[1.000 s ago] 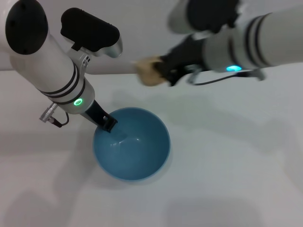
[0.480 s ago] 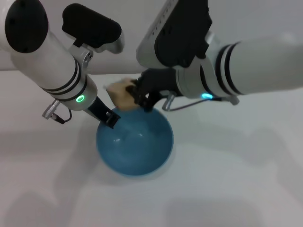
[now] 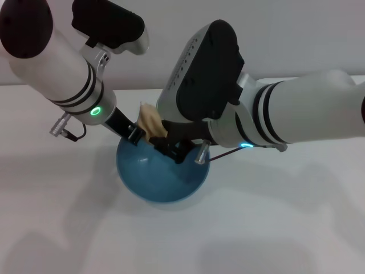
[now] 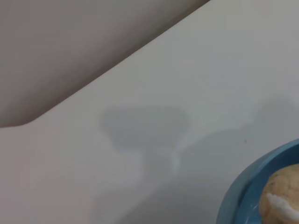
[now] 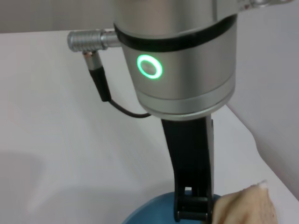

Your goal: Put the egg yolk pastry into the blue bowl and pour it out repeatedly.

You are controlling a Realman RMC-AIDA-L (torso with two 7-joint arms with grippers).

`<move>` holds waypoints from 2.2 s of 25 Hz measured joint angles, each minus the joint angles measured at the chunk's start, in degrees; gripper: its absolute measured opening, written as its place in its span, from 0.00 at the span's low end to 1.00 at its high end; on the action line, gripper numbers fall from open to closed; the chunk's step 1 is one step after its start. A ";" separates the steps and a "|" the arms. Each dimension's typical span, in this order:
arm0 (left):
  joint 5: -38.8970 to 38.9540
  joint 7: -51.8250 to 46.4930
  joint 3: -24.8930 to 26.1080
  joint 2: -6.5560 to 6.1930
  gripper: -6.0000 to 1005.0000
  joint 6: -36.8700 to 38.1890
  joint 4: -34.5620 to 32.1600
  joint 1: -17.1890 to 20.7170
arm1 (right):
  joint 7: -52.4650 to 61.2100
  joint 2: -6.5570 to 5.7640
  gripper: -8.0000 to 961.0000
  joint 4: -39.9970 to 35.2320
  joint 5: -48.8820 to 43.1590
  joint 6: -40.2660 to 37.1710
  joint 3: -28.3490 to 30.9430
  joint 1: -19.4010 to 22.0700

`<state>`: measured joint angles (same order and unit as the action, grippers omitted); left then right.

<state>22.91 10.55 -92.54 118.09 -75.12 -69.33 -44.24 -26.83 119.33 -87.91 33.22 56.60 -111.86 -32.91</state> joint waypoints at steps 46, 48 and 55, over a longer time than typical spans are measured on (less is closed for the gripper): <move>0.27 0.09 0.07 -0.14 0.00 18.10 -0.16 7.69 | 69.80 0.26 0.43 -9.10 -77.44 -9.76 -12.03 16.01; 0.40 0.09 0.15 -0.14 0.00 20.56 -0.37 8.81 | 75.18 0.12 0.43 -7.91 -78.66 -10.98 -11.67 16.33; 0.74 -0.36 0.03 0.00 0.00 30.35 -1.33 13.17 | 91.13 0.09 0.42 -5.21 -78.57 -17.64 -7.05 20.10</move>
<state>23.66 10.19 -92.50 118.10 -44.77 -70.66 -31.07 64.30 119.43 -93.13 -45.35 38.96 -118.91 -12.81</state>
